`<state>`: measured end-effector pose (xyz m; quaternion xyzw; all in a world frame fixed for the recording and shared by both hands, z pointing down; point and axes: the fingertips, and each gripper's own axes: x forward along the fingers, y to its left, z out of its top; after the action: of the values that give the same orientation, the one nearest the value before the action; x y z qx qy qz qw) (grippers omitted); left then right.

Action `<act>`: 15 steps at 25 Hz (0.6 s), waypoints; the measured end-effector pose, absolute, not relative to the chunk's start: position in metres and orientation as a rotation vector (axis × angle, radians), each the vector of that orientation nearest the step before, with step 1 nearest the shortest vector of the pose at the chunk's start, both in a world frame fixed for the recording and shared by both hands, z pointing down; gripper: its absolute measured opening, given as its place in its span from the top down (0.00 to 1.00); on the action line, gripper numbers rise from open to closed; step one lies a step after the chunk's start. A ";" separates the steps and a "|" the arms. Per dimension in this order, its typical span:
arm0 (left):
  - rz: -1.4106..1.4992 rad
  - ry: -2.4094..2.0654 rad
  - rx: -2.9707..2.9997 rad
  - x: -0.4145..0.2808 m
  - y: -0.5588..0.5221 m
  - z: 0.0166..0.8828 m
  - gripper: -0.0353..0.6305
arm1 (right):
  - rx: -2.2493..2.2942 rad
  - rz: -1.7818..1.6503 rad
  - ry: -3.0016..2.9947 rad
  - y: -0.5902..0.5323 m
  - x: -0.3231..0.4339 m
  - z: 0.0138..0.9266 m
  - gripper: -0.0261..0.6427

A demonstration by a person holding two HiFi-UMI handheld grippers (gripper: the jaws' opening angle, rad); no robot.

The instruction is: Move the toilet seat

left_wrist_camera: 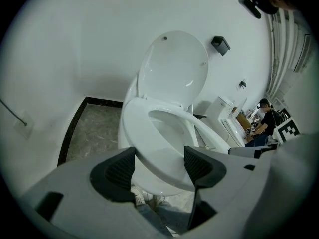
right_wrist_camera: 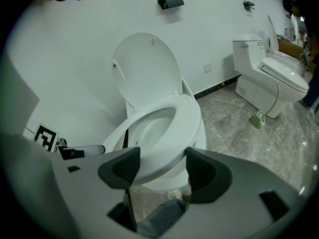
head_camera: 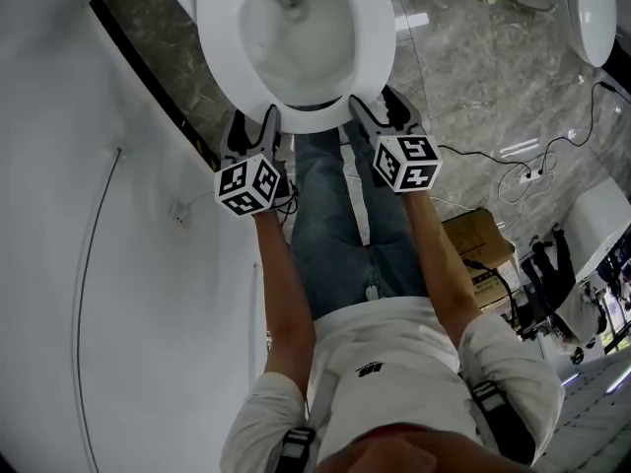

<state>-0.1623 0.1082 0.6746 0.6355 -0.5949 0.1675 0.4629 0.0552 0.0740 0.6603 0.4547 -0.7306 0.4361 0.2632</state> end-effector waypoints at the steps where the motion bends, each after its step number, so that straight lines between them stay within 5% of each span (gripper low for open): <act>1: 0.403 -1.468 1.562 -0.163 0.107 0.672 0.48 | 1.232 1.181 -1.980 0.073 0.055 0.657 0.51; 15: 0.239 -1.525 1.589 -0.168 0.087 0.624 0.48 | 1.297 1.196 -2.061 0.051 0.053 0.606 0.51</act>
<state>-0.1676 0.0866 0.6240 0.6417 -0.6160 0.0966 0.4466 0.0530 0.0508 0.6056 0.4670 -0.7424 0.4309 0.2125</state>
